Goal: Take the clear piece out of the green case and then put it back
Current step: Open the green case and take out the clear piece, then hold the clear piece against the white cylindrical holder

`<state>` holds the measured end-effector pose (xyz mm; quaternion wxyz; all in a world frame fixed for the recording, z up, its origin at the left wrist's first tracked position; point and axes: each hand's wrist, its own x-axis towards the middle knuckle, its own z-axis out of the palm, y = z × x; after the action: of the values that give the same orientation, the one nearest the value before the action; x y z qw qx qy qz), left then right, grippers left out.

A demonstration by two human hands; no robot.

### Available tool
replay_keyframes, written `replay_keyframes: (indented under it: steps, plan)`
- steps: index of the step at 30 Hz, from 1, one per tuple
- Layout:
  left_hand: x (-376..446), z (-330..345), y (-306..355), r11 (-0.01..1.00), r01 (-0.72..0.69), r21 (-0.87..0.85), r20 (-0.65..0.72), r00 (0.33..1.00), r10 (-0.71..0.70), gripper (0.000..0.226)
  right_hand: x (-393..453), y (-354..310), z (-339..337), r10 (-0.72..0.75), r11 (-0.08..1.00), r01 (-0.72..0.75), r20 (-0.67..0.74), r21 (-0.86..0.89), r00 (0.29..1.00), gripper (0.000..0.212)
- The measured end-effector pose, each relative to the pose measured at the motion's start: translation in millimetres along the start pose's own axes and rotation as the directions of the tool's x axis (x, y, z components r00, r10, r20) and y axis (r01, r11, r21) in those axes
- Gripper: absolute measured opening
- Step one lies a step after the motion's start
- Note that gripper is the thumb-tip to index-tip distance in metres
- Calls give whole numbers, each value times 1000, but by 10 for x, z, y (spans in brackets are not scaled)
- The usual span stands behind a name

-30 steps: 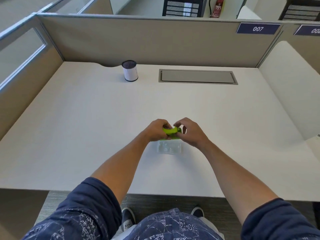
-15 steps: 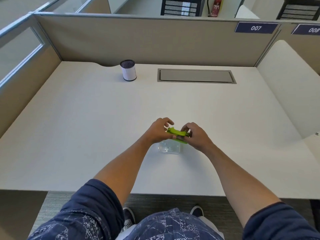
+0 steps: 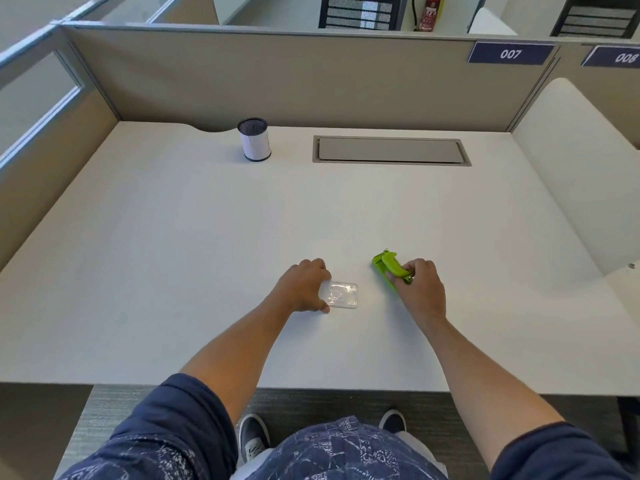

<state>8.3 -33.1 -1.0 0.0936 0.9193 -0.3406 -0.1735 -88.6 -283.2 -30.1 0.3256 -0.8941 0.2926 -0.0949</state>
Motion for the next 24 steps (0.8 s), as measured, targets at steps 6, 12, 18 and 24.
replay_keyframes:
  steps: [6,12,18,24]
  plan:
    - [32,-8,27,998,-41,52,8,999,41,60,-67,-6,48,3,1000,-4,-10,-15,1000,35]
    - [39,-12,22,991,-77,105,-1,997,78,55,-106,14,72,2,1000,-3,-10,-22,1000,36]
    - [55,-16,1,991,-88,97,-22,996,90,56,-124,25,90,0,999,1,11,-45,1000,36]
    - [88,-77,-61,994,-88,61,-65,994,92,56,-127,22,57,-16,989,27,75,-148,997,54]
